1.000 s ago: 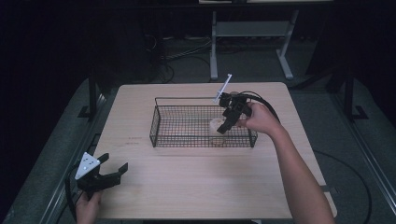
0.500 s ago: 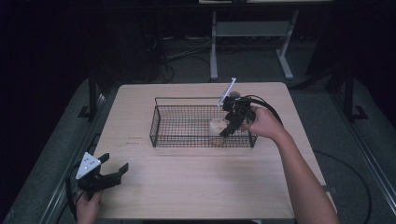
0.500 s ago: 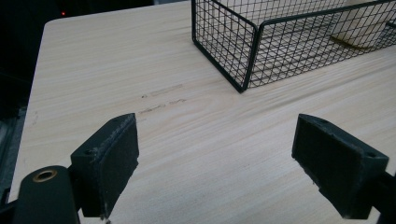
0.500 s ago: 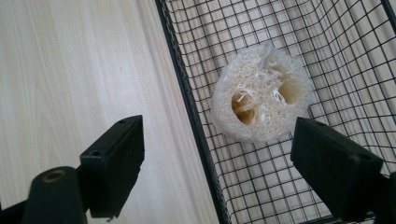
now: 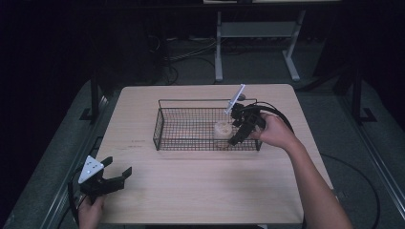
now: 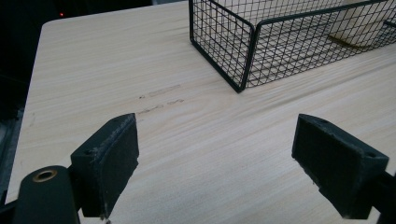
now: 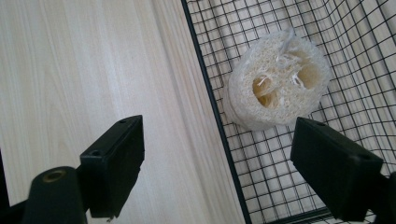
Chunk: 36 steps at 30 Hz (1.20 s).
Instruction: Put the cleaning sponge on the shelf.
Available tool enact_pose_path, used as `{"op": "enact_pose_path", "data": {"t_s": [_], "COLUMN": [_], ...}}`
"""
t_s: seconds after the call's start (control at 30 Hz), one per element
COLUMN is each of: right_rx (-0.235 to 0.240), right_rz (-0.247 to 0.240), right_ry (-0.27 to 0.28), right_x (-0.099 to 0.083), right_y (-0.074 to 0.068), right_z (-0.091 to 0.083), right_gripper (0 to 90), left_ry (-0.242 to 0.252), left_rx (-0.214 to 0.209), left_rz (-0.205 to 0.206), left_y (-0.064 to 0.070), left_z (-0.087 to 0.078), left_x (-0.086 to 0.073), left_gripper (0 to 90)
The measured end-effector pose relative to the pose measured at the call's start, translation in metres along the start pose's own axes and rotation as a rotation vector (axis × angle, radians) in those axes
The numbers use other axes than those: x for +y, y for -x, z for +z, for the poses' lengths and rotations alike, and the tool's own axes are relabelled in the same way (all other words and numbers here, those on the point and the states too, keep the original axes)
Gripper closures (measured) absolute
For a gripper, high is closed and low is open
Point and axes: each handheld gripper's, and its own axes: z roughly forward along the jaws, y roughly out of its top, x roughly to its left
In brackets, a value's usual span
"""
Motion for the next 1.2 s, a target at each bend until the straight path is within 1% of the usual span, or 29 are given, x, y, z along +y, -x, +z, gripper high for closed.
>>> {"op": "enact_pose_path", "data": {"t_s": [0.07,0.2,0.23,0.4,0.53,0.6,0.73,0.77,0.9,0.93,0.97,1.0,1.03,1.07,1.1,1.13,1.17,1.2], "right_rx": [0.009,0.011,0.004,0.009,0.031,0.039,0.041,0.041,0.043,0.04,0.04,0.032,0.032,0.037,0.027,0.027,0.041,0.036], "right_rz": [-0.004,-0.001,-0.008,-0.011,-0.014,-0.017,-0.021,-0.02,-0.018,-0.008,-0.008,0.0,0.0,-0.007,-0.008,-0.008,-0.004,-0.001], "right_ry": [0.004,0.005,0.0,0.012,0.039,0.042,0.037,0.026,0.025,0.019,0.019,0.006,0.006,-0.015,-0.016,-0.016,-0.001,0.0], "right_x": [-0.003,-0.007,-0.008,-0.01,-0.014,-0.015,-0.016,-0.017,-0.019,-0.021,-0.021,-0.025,-0.025,-0.027,-0.028,-0.028,-0.031,-0.033], "right_y": [-0.002,-0.005,-0.006,-0.01,-0.015,-0.017,-0.019,-0.02,-0.023,-0.024,-0.024,-0.026,-0.026,-0.027,-0.028,-0.028,-0.029,-0.029], "right_z": [0.0,0.0,-0.001,-0.003,-0.001,-0.001,0.001,0.001,0.002,0.004,0.004,0.006,0.006,0.009,0.009,0.009,0.01,0.01], "right_gripper": [17.1,17.0,17.0,17.0,16.4,16.4,16.4,16.3,16.3,14.9,14.9,14.8,14.8,15.1,15.1,15.1,15.1,15.1], "left_ry": [0.001,0.0,0.001,0.001,-0.002,-0.002,-0.003,-0.002,-0.001,-0.003,-0.003,-0.002,-0.002,-0.003,-0.003,-0.003,-0.002,-0.002], "left_rx": [0.0,-0.001,-0.001,-0.001,-0.001,-0.001,0.0,0.0,0.0,0.0,0.0,0.0,0.0,0.0,0.0,0.0,0.0,0.0], "left_rz": [0.0,0.001,0.004,0.005,0.007,0.007,0.008,0.007,0.006,0.008,0.008,0.008,0.008,0.009,0.009,0.008,0.008,0.008], "left_y": [0.0,0.0,0.0,0.0,0.0,0.001,0.0,0.0,0.0,0.0,0.0,0.0,0.0,0.0,0.0,0.001,0.001,0.001], "left_z": [0.0,0.0,0.0,0.0,0.0,0.0,0.0,0.0,0.0,0.0,0.0,0.0,0.0,0.0,0.0,0.0,0.0,0.0], "left_x": [0.0,0.0,0.0,0.0,0.0,0.0,0.0,0.0,0.0,0.0,0.0,0.0,0.0,0.0,0.0,0.0,0.0,0.0], "left_gripper": [13.9,13.9,13.9,13.9,13.9,13.9,13.9,13.9,13.9,13.9,13.9,13.9,13.9,13.9,13.9,13.9,13.9,13.9]}}
